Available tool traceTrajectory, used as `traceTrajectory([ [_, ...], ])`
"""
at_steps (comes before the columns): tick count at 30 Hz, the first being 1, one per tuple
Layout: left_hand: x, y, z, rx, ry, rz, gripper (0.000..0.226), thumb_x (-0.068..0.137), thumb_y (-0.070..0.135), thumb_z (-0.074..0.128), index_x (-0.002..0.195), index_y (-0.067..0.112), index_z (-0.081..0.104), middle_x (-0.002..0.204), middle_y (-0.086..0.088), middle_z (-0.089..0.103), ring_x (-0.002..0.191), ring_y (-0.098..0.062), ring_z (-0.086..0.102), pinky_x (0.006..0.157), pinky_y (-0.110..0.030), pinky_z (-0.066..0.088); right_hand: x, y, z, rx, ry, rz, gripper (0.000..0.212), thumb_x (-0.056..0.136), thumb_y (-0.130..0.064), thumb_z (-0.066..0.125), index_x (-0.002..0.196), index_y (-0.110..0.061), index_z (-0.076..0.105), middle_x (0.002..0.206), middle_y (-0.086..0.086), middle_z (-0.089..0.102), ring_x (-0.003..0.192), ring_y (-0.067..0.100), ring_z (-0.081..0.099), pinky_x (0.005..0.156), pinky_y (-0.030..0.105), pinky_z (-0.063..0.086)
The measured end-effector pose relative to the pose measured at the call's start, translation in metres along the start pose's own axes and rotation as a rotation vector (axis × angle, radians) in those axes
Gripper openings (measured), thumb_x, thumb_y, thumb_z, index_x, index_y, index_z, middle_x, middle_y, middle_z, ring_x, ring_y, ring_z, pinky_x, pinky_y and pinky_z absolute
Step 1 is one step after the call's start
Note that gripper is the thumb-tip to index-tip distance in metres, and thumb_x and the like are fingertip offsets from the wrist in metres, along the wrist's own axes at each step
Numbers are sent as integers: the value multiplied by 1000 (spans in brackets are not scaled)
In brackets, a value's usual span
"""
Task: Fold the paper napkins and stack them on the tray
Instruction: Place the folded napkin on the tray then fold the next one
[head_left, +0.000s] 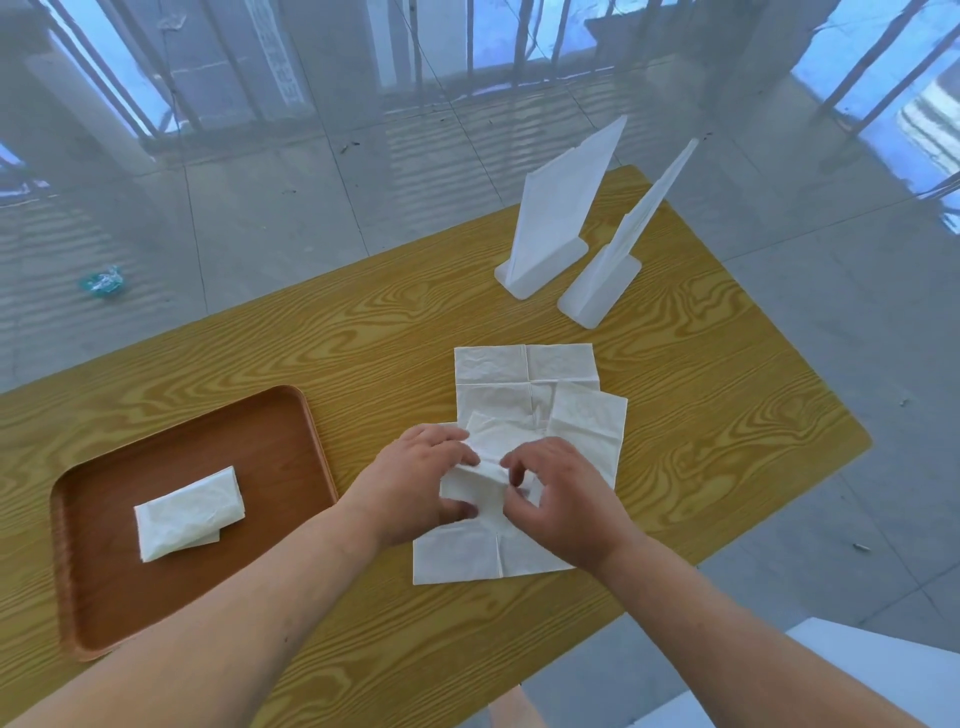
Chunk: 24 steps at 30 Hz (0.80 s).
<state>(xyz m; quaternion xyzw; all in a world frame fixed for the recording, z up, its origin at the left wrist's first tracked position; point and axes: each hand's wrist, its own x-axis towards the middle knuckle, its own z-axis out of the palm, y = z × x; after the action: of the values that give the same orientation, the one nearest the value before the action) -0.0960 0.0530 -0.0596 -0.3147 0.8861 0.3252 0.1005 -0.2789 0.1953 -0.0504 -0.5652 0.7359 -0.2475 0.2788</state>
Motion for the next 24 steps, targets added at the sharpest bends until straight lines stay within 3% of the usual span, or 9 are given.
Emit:
traceTrajectory([
  [3,4,8,-16,-388,68,-128,28,84,44,84,109,35,73,132,14,69,127,-10,57,110,-35,46,15,-13,-18,414,31,248,10,82,-35,66,80,-28,60,89,-8,75,84,3,65,75,25,53],
  [5,6,14,-28,-773,63,-196,16,86,28,86,98,24,78,106,5,80,105,-20,72,95,-39,58,27,-17,-29,692,76,375,10,79,-29,67,82,-21,62,76,0,65,74,12,55,70,34,47],
  [9,3,19,-50,-1218,97,-230,30,86,20,85,113,8,78,113,-15,80,107,-35,75,92,-47,62,42,-23,-31,1183,-66,520,41,88,-35,72,120,-10,68,106,10,73,98,28,68,92,46,55],
  [11,0,18,-55,-1294,139,-264,25,88,22,84,110,9,80,112,-14,81,104,-32,77,84,-41,64,44,-28,-24,1237,-173,540,41,95,-32,73,128,-7,70,117,17,75,104,31,73,95,47,58],
  [13,-4,12,-57,-1296,173,-314,16,89,25,83,102,14,83,107,-11,82,98,-29,79,78,-38,65,47,-35,-14,1229,-203,564,31,97,-24,73,123,-9,76,119,19,77,103,32,75,87,44,61],
  [16,-13,-4,-57,-1274,173,-384,16,92,30,80,100,17,83,105,-9,83,96,-28,79,82,-43,65,55,-45,-1,1180,-155,588,17,99,-19,70,110,-14,82,112,16,79,94,29,78,76,40,63],
  [20,-26,-24,-57,-1236,165,-444,19,97,26,74,107,11,79,101,-10,83,92,-29,80,70,-36,65,67,-56,7,1121,-101,611,19,101,-20,68,114,-13,78,114,17,79,90,28,78,73,42,65],
  [24,-31,-34,-56,-1238,174,-479,18,100,24,71,108,10,79,99,-11,83,88,-28,80,67,-34,63,73,-62,14,1087,-171,620,21,103,-18,61,119,-17,75,113,12,79,91,27,76,73,47,65],
])
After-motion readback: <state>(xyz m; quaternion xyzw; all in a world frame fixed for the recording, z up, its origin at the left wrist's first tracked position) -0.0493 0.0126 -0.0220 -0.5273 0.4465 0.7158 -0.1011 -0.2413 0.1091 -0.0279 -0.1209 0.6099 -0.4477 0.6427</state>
